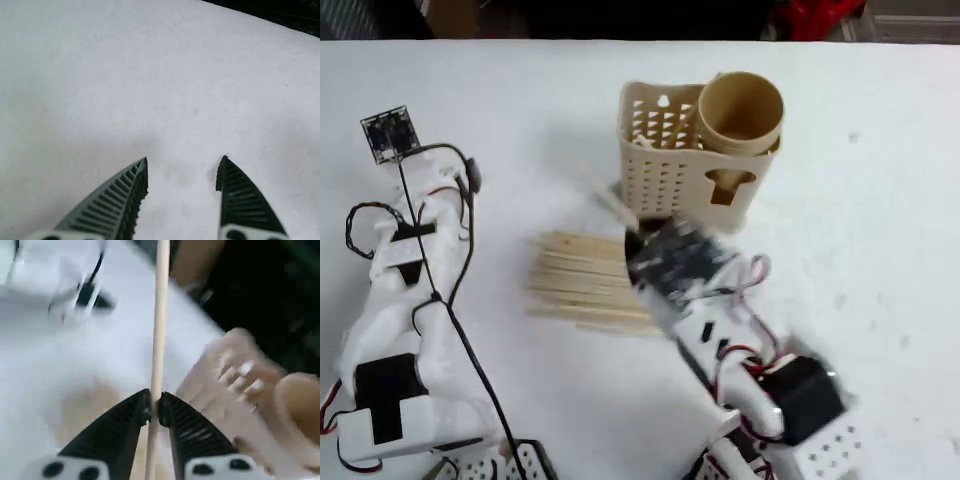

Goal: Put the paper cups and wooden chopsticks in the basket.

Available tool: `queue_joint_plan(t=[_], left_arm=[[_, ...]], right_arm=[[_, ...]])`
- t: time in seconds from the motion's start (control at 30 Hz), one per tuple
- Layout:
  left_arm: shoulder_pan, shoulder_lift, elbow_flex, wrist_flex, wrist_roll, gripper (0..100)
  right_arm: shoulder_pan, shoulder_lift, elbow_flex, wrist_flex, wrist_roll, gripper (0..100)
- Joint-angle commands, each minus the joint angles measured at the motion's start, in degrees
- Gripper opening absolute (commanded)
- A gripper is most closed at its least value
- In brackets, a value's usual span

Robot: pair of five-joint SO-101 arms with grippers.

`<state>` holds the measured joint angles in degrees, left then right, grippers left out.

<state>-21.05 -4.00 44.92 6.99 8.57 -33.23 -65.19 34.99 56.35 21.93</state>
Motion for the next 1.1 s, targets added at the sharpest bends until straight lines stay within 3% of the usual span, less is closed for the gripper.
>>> queue_joint_plan(t=[0.0,0.23,0.47,0.73,0.87,1.07], left_arm=[[0.7,-0.2,-2.9,0.1,0.4,23],[0.8,-0.2,-2.8,0.1,0.4,23],[0.8,-0.2,-2.9,0.1,0.4,23],[0.8,-0.2,-3.0,0.0,0.4,23],[0.8,-0.2,-3.0,0.0,0.4,23],[0.8,-0.2,-3.0,0.1,0.4,23]], right_arm=[[3.6,7.4,-9.8,-10.7,-5.4,1.6],[8.8,26.9,-18.7,-40.1,-6.5,1.7],[9.9,39.8,-25.0,-45.8,-7.0,1.7],[12.5,40.8,-9.1,-61.0,-7.0,1.7],[14.1,40.9,-5.4,-63.4,-6.8,1.9],[14.0,38.7,-5.3,-56.7,-7.0,17.8]])
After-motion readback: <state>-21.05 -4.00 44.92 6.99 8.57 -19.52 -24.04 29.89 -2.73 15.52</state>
